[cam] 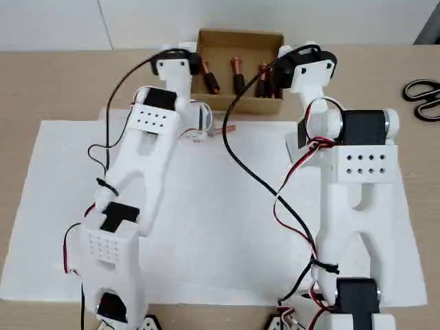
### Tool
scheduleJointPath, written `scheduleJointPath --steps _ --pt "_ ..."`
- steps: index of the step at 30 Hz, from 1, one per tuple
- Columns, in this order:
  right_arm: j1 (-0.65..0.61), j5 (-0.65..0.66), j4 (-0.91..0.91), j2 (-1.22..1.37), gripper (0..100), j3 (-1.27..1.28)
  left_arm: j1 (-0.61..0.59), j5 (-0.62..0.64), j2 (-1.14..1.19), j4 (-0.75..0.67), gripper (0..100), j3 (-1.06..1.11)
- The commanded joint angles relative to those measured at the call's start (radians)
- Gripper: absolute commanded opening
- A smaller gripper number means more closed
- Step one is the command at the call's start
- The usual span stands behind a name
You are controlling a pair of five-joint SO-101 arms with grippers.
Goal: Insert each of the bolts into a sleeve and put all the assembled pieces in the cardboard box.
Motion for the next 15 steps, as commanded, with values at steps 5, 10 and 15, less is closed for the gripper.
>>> scheduleJointPath --steps 5,10,15 --pt "0.008 0.003 0.005 -0.036 0.4 -0.003 0.044 -0.387 0.107 -0.028 24 -0.222" --pt "0.008 0.003 0.004 -0.036 0.4 -0.003 0.052 -0.474 0.233 -0.028 24 -0.378" --pt "0.008 0.003 0.004 -0.036 0.4 -0.003 0.049 -0.555 0.336 -0.026 24 -0.476"
